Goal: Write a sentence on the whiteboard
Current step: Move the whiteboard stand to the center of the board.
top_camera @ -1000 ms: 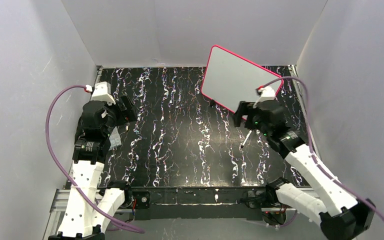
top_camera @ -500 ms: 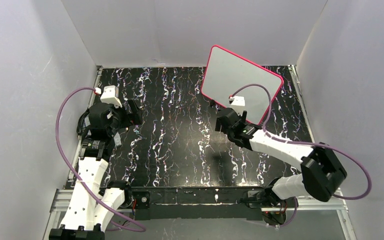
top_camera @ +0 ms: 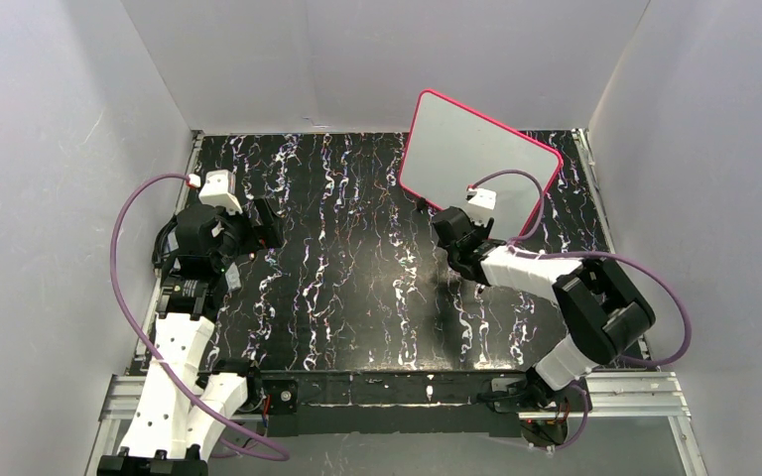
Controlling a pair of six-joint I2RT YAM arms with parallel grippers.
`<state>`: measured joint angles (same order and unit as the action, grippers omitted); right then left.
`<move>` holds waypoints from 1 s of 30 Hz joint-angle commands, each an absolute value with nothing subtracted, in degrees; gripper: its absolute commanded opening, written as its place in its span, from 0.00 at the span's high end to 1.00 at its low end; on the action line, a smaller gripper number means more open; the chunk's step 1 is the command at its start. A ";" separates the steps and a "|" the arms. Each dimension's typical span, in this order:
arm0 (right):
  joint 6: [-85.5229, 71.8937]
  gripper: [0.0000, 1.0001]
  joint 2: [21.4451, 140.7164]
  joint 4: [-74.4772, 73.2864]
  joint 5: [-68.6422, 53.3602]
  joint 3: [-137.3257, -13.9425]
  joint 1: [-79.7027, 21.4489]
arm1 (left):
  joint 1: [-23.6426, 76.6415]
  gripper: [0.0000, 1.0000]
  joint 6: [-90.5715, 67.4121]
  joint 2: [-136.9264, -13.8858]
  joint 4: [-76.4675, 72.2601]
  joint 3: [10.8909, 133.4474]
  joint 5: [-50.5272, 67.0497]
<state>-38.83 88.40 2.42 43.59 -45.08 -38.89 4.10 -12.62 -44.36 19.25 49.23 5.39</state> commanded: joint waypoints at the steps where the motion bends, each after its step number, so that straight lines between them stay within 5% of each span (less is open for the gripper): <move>1: -39.93 0.40 90.92 9.52 48.99 -44.17 -37.57 | 4.24 0.01 -12.15 -43.59 18.54 49.11 5.80; 30: -37.64 0.53 102.22 20.20 47.63 -44.16 -31.74 | 4.66 0.01 -12.14 -44.30 18.34 49.22 6.23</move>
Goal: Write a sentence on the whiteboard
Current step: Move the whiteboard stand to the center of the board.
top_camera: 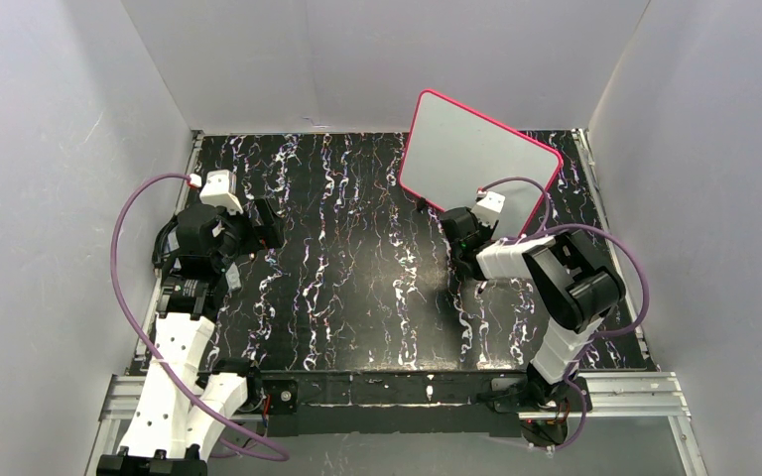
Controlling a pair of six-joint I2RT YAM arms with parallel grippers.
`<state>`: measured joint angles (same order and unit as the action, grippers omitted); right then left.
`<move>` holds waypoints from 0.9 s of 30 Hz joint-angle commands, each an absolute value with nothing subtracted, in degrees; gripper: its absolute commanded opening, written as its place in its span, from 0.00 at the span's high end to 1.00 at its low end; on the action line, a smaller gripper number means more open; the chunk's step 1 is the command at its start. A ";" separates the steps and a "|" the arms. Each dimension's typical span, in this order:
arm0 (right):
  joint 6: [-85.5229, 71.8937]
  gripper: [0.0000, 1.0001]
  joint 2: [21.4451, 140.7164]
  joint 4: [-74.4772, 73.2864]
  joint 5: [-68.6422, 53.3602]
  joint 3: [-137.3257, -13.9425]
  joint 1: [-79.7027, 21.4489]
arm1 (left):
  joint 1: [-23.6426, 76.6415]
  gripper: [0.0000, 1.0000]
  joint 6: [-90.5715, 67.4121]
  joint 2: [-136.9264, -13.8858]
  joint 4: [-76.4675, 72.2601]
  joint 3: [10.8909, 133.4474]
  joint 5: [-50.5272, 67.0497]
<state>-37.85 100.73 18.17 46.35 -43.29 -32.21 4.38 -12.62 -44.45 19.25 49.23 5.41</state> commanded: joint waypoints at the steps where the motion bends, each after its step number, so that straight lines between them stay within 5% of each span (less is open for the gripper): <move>1: -37.48 0.53 102.48 20.47 47.64 -44.20 -31.66 | 4.66 0.01 -12.13 -44.30 18.29 49.20 6.24; 12: -36.22 0.73 102.68 22.42 46.05 -42.88 -31.11 | 4.68 0.01 -12.13 -44.44 18.19 49.13 6.30; 19: -33.63 0.98 100.90 23.04 41.65 -40.50 -31.11 | 4.66 0.01 -12.15 -44.56 18.20 49.04 6.33; 27: -26.89 0.99 97.83 27.44 28.39 -35.94 -31.11 | 4.66 0.01 -12.14 -44.55 18.19 48.98 6.11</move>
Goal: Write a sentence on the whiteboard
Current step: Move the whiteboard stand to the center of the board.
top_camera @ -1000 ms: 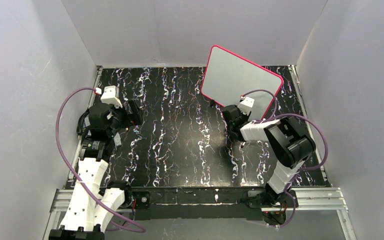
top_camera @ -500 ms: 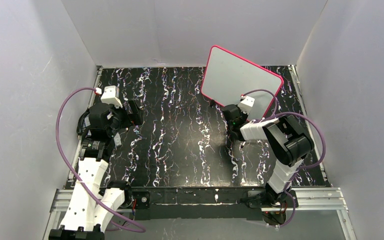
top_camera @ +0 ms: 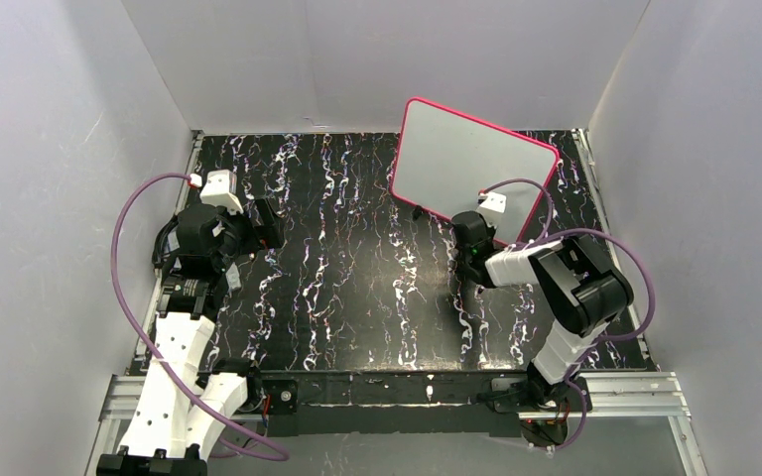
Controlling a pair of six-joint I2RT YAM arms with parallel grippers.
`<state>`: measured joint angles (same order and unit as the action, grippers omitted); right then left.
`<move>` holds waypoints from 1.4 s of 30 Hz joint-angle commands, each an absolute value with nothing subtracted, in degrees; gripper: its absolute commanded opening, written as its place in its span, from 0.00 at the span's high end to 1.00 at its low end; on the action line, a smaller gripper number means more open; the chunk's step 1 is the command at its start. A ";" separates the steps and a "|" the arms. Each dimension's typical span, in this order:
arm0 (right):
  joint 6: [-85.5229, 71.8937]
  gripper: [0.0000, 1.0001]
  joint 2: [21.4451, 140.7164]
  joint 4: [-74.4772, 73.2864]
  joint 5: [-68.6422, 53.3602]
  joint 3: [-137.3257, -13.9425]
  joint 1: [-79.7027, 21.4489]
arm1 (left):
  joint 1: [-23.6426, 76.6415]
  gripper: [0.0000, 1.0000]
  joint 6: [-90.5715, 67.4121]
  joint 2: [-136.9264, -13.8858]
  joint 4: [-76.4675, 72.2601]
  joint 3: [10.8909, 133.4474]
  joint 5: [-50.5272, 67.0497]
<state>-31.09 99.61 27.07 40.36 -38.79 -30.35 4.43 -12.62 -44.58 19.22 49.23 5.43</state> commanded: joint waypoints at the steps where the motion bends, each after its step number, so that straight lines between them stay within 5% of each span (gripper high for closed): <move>1: -26.38 0.99 97.54 27.57 26.65 -35.61 -31.11 | 4.66 0.01 -12.13 -44.56 18.19 49.01 6.11; 14: -16.79 0.99 95.80 30.78 12.78 -32.03 -35.06 | 4.66 0.01 -12.04 -44.40 18.45 48.87 5.54; 37: -5.23 0.99 95.10 24.04 8.76 -34.87 -46.27 | 4.66 0.01 -11.62 -39.99 18.28 47.30 0.79; 42: -6.83 0.70 92.11 24.43 10.42 -33.01 -46.38 | 4.66 0.01 -11.60 -39.82 18.15 47.11 0.79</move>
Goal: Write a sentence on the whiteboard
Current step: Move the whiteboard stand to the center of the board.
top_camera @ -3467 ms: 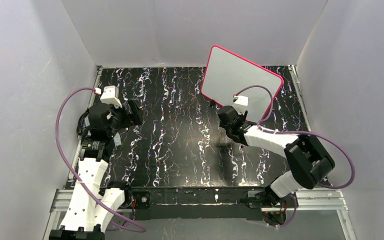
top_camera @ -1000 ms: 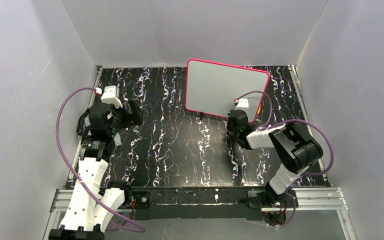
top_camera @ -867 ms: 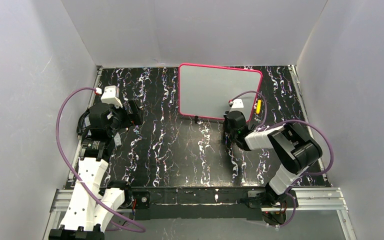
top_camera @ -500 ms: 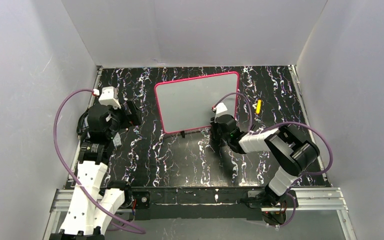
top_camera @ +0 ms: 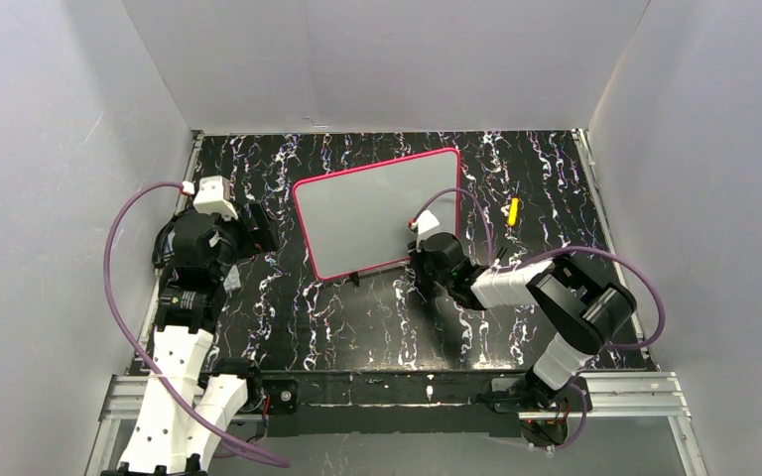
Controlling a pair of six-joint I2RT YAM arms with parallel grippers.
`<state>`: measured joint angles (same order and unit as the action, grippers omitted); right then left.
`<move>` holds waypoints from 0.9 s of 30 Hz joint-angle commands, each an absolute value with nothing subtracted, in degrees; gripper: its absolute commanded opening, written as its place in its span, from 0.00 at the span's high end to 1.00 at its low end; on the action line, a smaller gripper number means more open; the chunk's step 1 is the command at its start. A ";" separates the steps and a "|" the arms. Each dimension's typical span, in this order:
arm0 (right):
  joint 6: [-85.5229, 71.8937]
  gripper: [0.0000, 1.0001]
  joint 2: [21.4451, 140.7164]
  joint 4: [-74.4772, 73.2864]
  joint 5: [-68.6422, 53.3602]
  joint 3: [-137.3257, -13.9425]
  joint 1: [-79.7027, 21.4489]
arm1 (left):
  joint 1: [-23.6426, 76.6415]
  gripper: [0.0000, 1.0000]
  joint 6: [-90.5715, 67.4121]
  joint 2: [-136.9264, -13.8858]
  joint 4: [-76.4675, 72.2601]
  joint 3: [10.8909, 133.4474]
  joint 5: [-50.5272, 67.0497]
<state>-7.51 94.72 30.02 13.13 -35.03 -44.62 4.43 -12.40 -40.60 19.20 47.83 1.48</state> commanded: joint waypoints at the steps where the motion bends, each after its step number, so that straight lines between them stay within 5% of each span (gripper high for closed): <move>1: -7.23 0.66 91.27 24.31 10.50 -32.75 -46.40 | 4.68 0.01 -11.66 -39.75 18.25 46.99 0.79; 5: -9.67 0.47 87.15 22.19 11.25 -31.93 -46.94 | 4.66 0.01 -11.62 -39.40 18.10 46.76 -1.01; 10: -12.92 0.36 80.04 17.91 11.87 -30.36 -47.59 | 4.66 0.01 -11.61 -39.29 18.19 46.76 -1.20; 20: -27.25 0.31 61.14 -12.39 28.31 -36.59 -46.76 | 4.66 0.01 -10.99 -38.31 18.28 46.21 -1.40; 27: -29.25 0.34 59.95 -24.02 24.43 -37.90 -30.85 | 4.67 0.01 -11.19 -38.58 18.19 46.14 -1.07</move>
